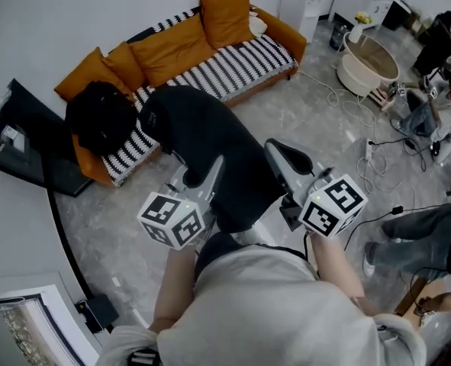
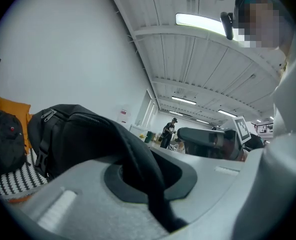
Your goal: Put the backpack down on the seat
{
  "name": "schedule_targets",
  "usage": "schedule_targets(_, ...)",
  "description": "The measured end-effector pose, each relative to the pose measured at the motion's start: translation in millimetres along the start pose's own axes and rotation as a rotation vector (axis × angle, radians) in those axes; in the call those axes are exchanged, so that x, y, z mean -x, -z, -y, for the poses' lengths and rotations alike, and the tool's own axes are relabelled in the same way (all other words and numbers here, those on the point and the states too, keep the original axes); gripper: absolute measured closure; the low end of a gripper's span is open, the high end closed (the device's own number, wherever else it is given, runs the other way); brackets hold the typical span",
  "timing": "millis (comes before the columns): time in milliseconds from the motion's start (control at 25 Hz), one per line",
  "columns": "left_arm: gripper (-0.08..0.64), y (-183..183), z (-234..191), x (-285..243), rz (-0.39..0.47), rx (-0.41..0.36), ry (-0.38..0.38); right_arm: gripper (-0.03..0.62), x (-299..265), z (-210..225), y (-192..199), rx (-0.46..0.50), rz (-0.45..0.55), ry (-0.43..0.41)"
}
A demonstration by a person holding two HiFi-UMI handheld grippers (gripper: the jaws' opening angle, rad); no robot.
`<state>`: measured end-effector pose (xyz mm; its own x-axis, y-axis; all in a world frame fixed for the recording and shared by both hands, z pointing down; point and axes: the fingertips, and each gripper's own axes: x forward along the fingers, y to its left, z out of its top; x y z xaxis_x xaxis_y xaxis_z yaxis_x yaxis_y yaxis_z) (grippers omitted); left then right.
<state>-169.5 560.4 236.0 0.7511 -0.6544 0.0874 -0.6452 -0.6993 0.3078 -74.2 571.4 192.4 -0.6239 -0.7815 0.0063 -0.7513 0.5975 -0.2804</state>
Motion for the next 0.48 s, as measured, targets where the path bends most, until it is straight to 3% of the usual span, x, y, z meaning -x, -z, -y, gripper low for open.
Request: schedule_targets(480,0.545,-11.8,-84.2,-58.4,-0.055,0.033,0.012,0.589,-84.9,52.9,7.7,-0.049,-0.056,0.017)
